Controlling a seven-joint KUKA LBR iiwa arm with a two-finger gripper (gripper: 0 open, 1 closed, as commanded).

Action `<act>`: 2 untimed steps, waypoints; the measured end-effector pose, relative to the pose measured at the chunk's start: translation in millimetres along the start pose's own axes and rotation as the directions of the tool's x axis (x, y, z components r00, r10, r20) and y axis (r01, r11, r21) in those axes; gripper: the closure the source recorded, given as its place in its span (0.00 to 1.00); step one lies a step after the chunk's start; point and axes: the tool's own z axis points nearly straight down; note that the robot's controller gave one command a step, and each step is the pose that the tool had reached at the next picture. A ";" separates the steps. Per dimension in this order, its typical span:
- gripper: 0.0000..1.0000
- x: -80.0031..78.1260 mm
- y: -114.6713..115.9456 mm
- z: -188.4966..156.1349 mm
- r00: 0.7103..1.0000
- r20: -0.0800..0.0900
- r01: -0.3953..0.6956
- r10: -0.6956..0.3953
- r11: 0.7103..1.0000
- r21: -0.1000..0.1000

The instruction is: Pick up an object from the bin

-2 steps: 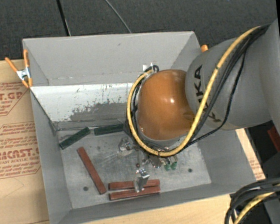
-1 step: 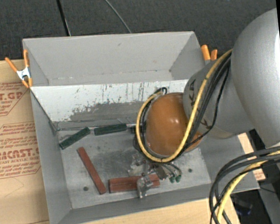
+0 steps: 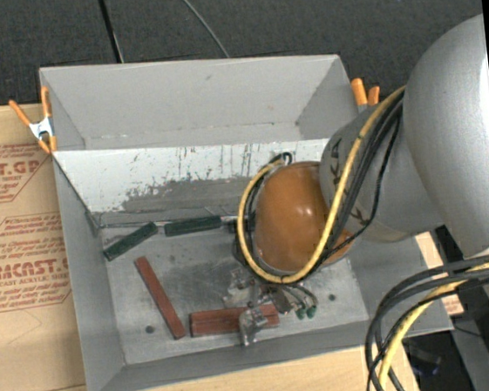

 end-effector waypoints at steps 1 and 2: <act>1.00 -15.7 -14.8 -121.6 0.999 0.010 -0.037 0.037 0.999 0.005; 1.00 -15.7 -14.7 -121.6 0.999 0.010 -0.037 0.037 0.999 0.005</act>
Offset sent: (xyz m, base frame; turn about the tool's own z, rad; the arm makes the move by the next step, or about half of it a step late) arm 0.0000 0.0000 0.0000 0.0000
